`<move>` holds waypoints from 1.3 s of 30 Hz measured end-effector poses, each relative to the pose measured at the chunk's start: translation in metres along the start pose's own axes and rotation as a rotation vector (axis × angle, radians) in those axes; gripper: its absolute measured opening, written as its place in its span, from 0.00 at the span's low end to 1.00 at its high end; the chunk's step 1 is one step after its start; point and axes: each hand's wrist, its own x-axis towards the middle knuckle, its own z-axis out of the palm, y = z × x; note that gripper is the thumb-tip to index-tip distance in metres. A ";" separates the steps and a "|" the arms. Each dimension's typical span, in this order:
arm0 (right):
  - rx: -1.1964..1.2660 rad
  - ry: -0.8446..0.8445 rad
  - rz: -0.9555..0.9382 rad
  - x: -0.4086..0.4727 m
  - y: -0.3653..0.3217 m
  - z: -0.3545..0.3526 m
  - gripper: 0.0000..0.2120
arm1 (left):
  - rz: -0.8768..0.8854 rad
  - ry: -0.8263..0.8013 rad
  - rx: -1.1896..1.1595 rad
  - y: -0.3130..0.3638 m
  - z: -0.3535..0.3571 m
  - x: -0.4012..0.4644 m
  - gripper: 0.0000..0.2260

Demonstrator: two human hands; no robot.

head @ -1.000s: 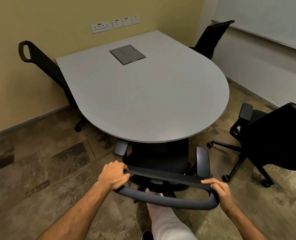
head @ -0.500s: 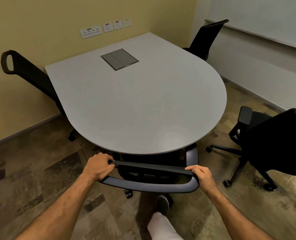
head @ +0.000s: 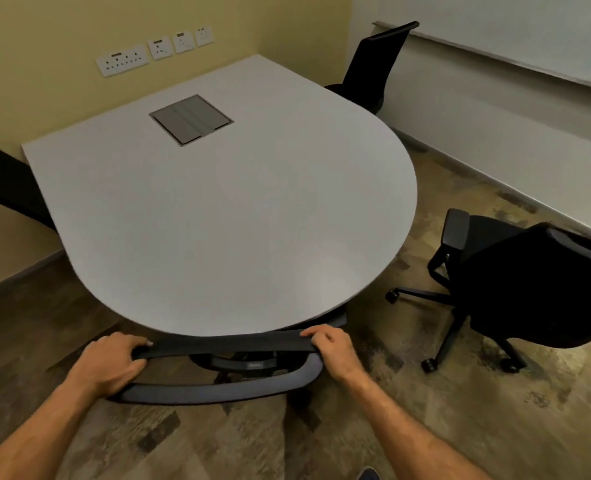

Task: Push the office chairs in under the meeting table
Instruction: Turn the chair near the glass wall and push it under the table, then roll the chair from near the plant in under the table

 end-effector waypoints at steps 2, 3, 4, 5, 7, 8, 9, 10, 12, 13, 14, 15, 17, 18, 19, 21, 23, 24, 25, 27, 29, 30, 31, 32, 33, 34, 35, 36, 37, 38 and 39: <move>0.021 -0.038 0.011 -0.005 0.008 -0.015 0.12 | 0.091 -0.091 0.094 0.017 -0.009 -0.001 0.25; 0.037 -0.039 0.011 -0.008 0.012 -0.029 0.13 | 0.156 -0.102 0.105 0.035 -0.017 0.001 0.28; 0.059 -0.017 0.014 -0.011 0.016 -0.046 0.14 | 0.230 -0.087 0.105 0.056 -0.026 0.005 0.31; 0.082 0.022 0.018 -0.015 0.020 -0.068 0.16 | 0.291 -0.065 0.083 0.085 -0.035 0.009 0.34; 0.096 0.123 0.002 -0.025 0.025 -0.119 0.16 | 0.374 0.022 -0.008 0.149 -0.050 0.016 0.38; 0.089 0.186 -0.013 -0.031 0.027 -0.150 0.13 | 0.405 0.079 -0.061 0.186 -0.059 0.022 0.37; 0.075 0.251 -0.025 -0.036 0.027 -0.175 0.11 | 0.415 0.117 -0.130 0.215 -0.064 0.026 0.35; 0.064 0.348 -0.041 -0.045 0.028 -0.215 0.09 | 0.460 0.169 -0.184 0.262 -0.078 0.035 0.35; 0.025 0.522 -0.066 -0.062 0.031 -0.280 0.07 | 0.533 0.226 -0.291 0.343 -0.098 0.046 0.36; 0.000 0.608 -0.079 -0.073 0.033 -0.314 0.07 | 0.586 0.252 -0.322 0.385 -0.107 0.050 0.36; -0.034 0.677 -0.086 -0.081 0.032 -0.344 0.07 | 0.638 0.279 -0.357 0.422 -0.117 0.053 0.34; -0.065 0.740 -0.089 -0.086 0.033 -0.369 0.07 | 0.688 0.295 -0.393 0.453 -0.125 0.054 0.32; -0.115 0.892 -0.073 -0.105 0.038 -0.427 0.06 | 0.800 0.313 -0.444 0.527 -0.141 0.055 0.25; -0.141 0.961 -0.062 -0.114 0.042 -0.454 0.07 | 0.859 0.325 -0.460 0.563 -0.149 0.056 0.21; -0.181 1.015 -0.048 -0.120 0.047 -0.479 0.07 | 0.912 0.333 -0.474 0.597 -0.155 0.057 0.18; -0.287 1.063 0.001 -0.127 0.059 -0.517 0.09 | 0.989 0.348 -0.496 0.652 -0.162 0.064 0.16; -0.396 1.069 0.076 -0.128 0.074 -0.549 0.10 | 1.024 0.347 -0.513 0.698 -0.165 0.076 0.16; -0.443 1.071 0.115 -0.127 0.083 -0.565 0.11 | 1.037 0.343 -0.519 0.722 -0.165 0.084 0.16; -0.496 1.066 0.134 -0.127 0.092 -0.577 0.12 | 1.045 0.342 -0.516 0.737 -0.165 0.089 0.16; -0.599 1.046 0.167 -0.117 0.117 -0.607 0.14 | 1.060 0.332 -0.497 0.776 -0.161 0.113 0.17; -0.645 1.014 0.217 -0.105 0.140 -0.634 0.18 | 1.073 0.298 -0.465 0.808 -0.156 0.138 0.19; -0.669 0.994 0.253 -0.095 0.154 -0.650 0.21 | 1.079 0.287 -0.450 0.826 -0.152 0.154 0.19; -0.700 0.968 0.285 -0.097 0.160 -0.654 0.23 | 1.101 0.284 -0.425 0.830 -0.149 0.155 0.20; -0.738 0.932 0.333 -0.090 0.171 -0.663 0.23 | 1.121 0.273 -0.391 0.841 -0.144 0.167 0.20; -0.763 0.903 0.376 -0.088 0.176 -0.668 0.23 | 1.139 0.251 -0.368 0.847 -0.141 0.174 0.21; -0.794 0.879 0.408 -0.082 0.183 -0.673 0.22 | 1.148 0.234 -0.348 0.854 -0.136 0.184 0.22; -0.811 0.874 0.418 -0.077 0.187 -0.677 0.21 | 1.136 0.194 -0.352 0.859 -0.131 0.194 0.22; -0.828 0.883 0.409 -0.077 0.188 -0.678 0.21 | 1.123 0.165 -0.365 0.861 -0.128 0.196 0.22; -0.839 0.882 0.405 -0.074 0.187 -0.680 0.21 | 1.099 0.121 -0.375 0.863 -0.127 0.200 0.23; -0.847 0.889 0.397 -0.074 0.186 -0.682 0.21 | 1.084 0.094 -0.380 0.865 -0.127 0.201 0.24; -0.857 0.887 0.385 -0.075 0.187 -0.682 0.20 | 1.074 0.070 -0.383 0.865 -0.125 0.201 0.25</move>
